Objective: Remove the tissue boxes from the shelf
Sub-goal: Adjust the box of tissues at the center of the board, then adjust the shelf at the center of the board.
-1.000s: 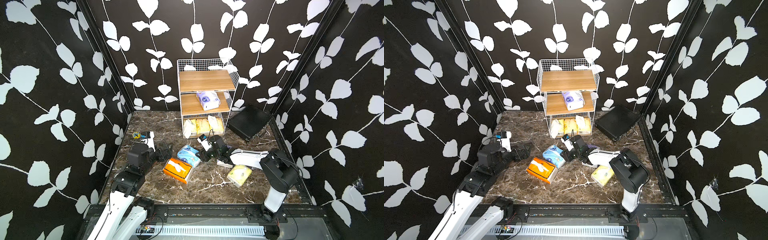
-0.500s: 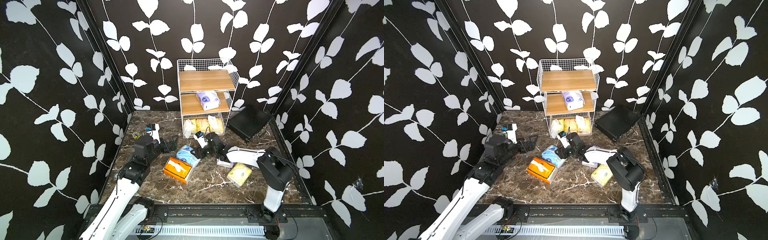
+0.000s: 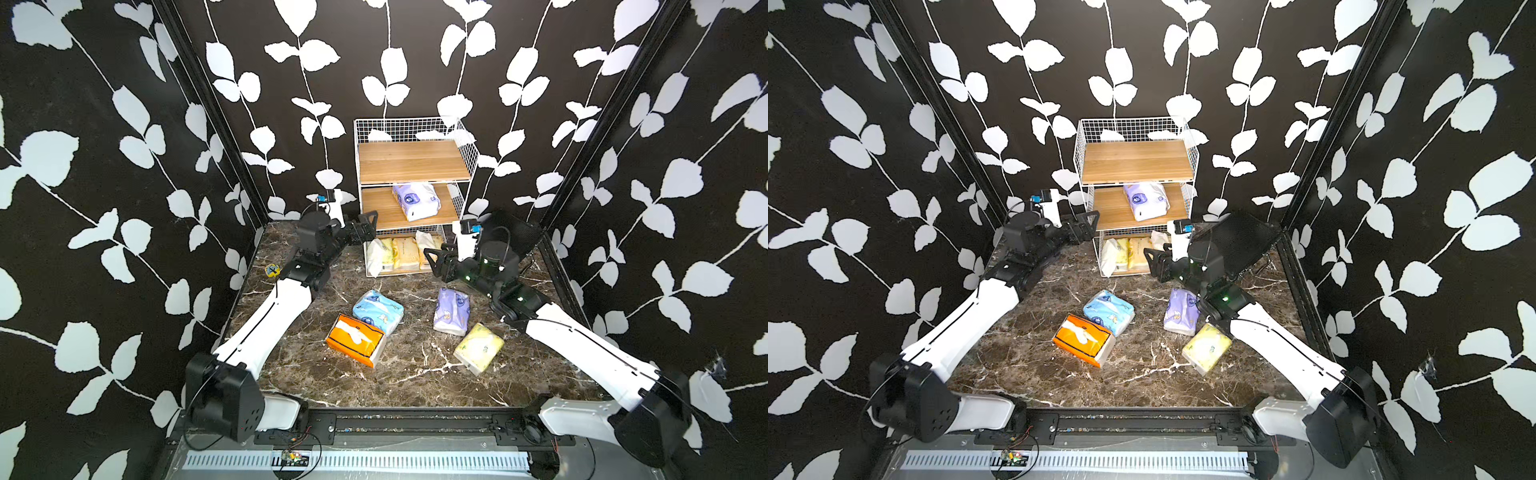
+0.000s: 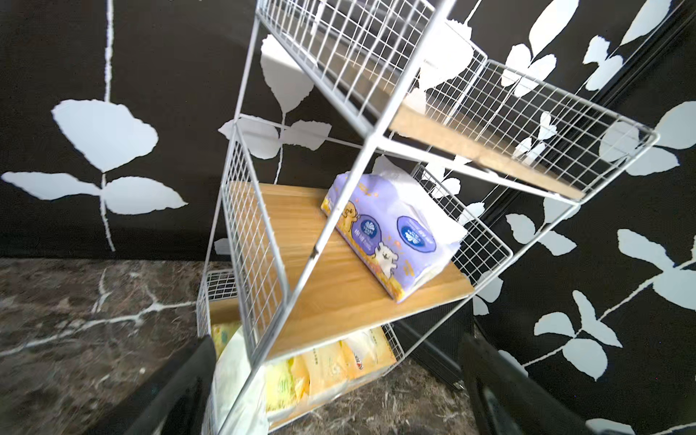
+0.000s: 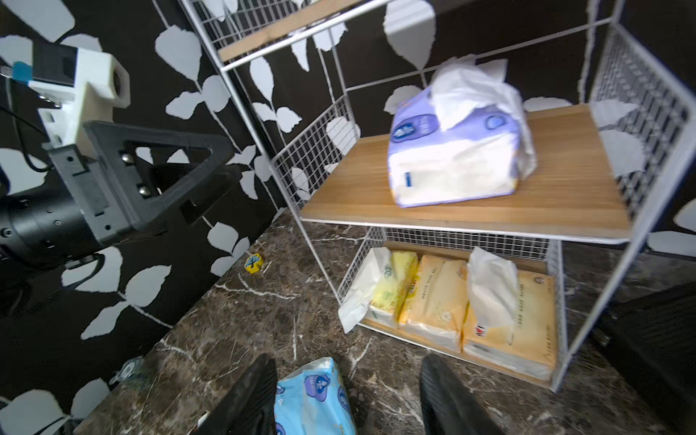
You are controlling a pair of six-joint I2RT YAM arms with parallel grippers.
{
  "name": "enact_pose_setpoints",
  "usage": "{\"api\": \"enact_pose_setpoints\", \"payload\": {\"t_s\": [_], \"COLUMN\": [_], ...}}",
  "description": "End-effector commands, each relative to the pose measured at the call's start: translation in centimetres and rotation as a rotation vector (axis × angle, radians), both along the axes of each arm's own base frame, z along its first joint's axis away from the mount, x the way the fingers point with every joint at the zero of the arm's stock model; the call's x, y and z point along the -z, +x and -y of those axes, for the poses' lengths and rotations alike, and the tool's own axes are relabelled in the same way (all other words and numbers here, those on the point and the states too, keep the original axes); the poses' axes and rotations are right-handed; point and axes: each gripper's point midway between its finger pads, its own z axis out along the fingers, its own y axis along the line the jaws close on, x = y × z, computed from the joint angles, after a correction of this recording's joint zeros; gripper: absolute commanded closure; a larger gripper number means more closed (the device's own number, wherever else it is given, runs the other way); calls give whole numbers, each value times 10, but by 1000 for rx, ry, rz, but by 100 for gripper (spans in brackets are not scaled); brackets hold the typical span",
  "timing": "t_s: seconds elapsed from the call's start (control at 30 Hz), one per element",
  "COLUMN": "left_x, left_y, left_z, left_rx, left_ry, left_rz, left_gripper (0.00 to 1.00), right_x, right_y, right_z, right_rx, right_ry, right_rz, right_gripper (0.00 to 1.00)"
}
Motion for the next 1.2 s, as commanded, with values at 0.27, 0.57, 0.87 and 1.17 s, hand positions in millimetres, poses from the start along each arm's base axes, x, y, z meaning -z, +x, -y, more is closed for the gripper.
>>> {"api": "enact_pose_setpoints", "payload": {"t_s": [0.27,0.57,0.87,1.17], "left_x": [-20,-6,1,11], "left_y": [26,-11,-33,-32], "left_z": [50,81,85,92], "left_rx": [126,165,213,233], "left_ry": [-5,47,44,53], "left_rz": [119,103,69,30], "left_gripper": [1,1,1,1], "right_x": [2,0,-21,-45], "right_y": [-14,-2,34,82], "right_z": [50,82,78,61], "right_rx": [111,258,319,333], "right_ry": [-8,-13,118,294], "right_rz": [18,0,15,-8], "right_gripper": [42,45,37,32]}}
